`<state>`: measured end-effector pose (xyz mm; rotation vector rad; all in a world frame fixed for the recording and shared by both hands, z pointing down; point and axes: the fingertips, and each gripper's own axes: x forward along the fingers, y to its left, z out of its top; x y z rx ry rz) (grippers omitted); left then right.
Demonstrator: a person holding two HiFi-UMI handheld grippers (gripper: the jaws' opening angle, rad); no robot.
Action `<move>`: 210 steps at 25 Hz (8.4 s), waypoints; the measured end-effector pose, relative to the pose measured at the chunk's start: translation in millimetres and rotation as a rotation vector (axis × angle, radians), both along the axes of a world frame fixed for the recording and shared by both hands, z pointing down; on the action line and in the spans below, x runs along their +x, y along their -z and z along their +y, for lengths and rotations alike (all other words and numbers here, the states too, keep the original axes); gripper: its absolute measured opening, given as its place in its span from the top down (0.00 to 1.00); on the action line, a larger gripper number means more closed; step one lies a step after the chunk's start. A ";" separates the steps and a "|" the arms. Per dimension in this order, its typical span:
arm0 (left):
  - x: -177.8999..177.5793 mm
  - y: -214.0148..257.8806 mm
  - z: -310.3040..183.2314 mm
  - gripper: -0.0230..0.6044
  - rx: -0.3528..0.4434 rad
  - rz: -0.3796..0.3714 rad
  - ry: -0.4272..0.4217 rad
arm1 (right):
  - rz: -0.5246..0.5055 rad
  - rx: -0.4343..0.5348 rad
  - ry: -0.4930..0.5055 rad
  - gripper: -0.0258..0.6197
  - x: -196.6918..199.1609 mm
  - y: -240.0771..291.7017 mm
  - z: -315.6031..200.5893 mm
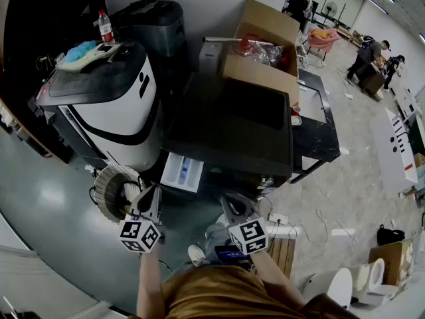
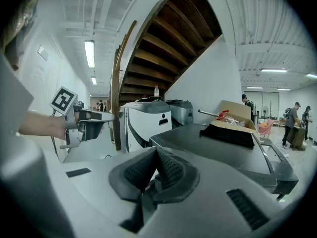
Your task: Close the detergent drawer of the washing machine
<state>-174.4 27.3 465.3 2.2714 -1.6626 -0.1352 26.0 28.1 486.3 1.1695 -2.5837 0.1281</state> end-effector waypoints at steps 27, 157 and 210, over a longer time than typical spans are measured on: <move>-7.4 -47.0 -25.6 0.92 -0.115 -0.038 0.021 | -0.014 -0.060 -0.008 0.94 7.2 -17.5 -30.4; 33.2 -171.7 -140.0 0.92 -0.381 -0.112 -0.072 | 0.013 -0.259 -0.041 0.94 43.6 -90.7 -117.3; 53.9 -125.0 -133.3 0.92 -0.262 -0.128 -0.085 | -0.005 -0.158 0.001 0.94 27.1 -50.8 -100.9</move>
